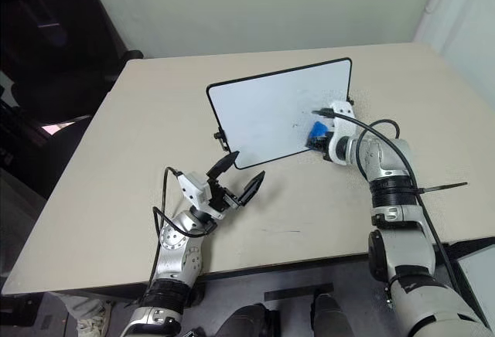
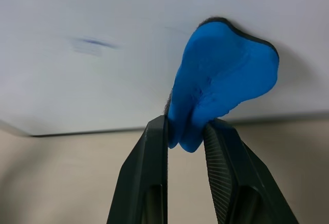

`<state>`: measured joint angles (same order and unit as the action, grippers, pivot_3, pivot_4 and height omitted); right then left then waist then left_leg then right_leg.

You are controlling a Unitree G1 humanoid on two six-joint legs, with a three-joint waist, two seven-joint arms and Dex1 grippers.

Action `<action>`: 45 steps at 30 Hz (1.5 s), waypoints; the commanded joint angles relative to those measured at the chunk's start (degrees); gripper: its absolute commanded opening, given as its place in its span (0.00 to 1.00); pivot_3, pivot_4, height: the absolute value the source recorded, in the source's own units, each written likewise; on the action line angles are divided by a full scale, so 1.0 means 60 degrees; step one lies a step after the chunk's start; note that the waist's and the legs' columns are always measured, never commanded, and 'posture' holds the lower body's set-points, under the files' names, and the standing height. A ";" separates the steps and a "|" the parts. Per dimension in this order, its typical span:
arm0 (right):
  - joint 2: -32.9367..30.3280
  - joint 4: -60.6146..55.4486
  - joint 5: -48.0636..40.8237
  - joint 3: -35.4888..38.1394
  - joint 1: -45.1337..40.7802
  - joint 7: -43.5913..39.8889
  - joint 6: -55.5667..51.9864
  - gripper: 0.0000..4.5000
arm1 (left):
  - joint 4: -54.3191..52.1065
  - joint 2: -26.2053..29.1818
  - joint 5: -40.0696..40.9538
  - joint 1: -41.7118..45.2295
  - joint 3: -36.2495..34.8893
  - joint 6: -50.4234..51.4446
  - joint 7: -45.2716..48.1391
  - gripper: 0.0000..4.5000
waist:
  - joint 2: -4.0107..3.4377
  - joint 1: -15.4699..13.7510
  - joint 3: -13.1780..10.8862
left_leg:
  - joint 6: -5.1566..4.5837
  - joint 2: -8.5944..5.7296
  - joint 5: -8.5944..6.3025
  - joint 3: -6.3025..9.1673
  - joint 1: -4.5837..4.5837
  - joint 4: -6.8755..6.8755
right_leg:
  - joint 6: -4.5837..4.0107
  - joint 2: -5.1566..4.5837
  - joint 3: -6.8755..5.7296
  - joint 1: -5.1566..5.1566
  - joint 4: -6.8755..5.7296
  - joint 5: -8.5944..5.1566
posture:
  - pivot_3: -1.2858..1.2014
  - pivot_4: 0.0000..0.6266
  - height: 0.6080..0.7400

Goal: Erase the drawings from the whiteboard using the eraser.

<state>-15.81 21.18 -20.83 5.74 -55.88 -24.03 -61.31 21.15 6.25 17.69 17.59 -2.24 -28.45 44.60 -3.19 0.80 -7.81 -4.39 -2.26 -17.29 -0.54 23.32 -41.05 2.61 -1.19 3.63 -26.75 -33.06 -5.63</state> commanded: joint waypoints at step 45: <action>0.0155 0.1342 0.0384 0.0129 -0.1598 0.0586 0.0917 0.22 | 0.0346 -0.0219 0.0062 0.0191 0.0056 -0.0200 -0.0019 1.00 | 0.0013 0.0016 -0.0004 | 0.0008 -0.0004 0.0034 0.0032 0.0015 -0.0014 | -0.0056 -0.0008 -0.0034 -0.0004 0.0002 0.0046 | 0.52 0.24 0.90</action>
<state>-13.36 27.51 -21.28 5.76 -63.98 -23.00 -59.71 23.00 5.63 17.67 18.90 -2.34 -28.64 44.60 -3.12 0.90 -7.83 -4.43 -2.28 -17.09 -0.35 23.41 -41.16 2.24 -1.25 3.43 -26.77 -33.04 -5.29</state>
